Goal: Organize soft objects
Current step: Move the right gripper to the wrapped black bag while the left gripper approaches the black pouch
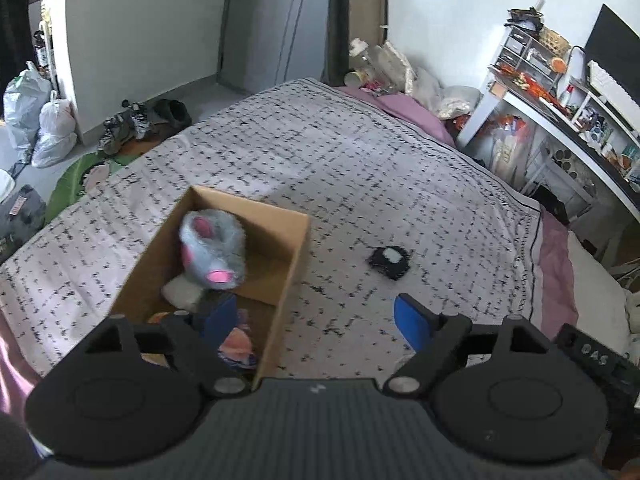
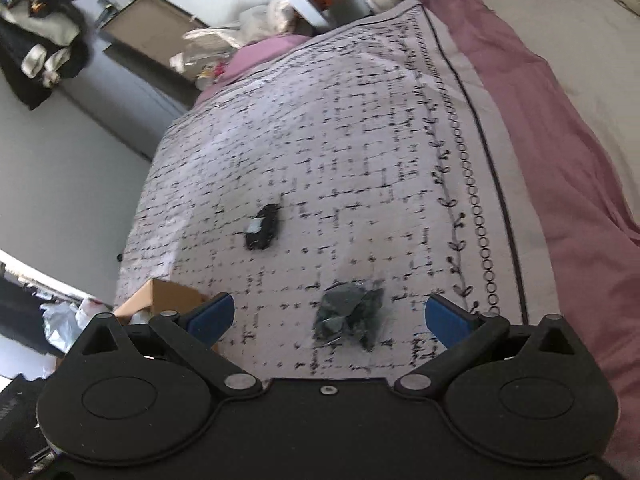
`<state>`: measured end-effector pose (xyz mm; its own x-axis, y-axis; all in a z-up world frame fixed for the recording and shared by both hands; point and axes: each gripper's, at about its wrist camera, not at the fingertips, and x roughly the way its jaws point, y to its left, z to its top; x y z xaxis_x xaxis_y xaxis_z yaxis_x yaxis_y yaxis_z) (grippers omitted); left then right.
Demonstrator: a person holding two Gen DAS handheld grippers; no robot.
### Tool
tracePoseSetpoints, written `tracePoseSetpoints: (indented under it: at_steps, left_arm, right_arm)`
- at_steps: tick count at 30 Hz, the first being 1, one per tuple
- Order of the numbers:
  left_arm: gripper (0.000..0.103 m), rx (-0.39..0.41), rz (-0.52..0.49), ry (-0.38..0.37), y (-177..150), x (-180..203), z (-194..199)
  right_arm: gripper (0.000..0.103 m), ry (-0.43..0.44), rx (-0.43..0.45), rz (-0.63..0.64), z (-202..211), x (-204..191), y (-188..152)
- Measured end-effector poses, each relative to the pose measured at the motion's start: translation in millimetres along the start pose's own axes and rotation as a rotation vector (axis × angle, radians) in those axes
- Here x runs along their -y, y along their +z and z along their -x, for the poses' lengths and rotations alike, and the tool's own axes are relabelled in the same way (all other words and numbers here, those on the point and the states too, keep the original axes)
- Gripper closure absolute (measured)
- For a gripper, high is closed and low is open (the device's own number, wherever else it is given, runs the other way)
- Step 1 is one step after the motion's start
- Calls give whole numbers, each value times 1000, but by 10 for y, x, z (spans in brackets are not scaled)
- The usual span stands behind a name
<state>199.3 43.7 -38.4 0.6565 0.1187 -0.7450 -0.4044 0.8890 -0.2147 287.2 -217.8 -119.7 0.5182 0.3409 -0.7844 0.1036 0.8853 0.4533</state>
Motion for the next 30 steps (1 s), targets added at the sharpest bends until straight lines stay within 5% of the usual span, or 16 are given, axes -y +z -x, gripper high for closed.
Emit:
tracePoseSetpoints:
  at_steps: [20, 23, 30]
  left_arm:
    - [19, -83, -17, -25, -5, 420, -689]
    - [19, -100, -14, -31, 1, 468, -837]
    - [19, -125, -43, -36, 1, 627, -1150]
  right_arm:
    - [3, 47, -200, -173, -782, 245, 17]
    - [8, 26, -206, -174, -882, 258, 24]
    - [43, 55, -255, -167, -1073, 289, 17]
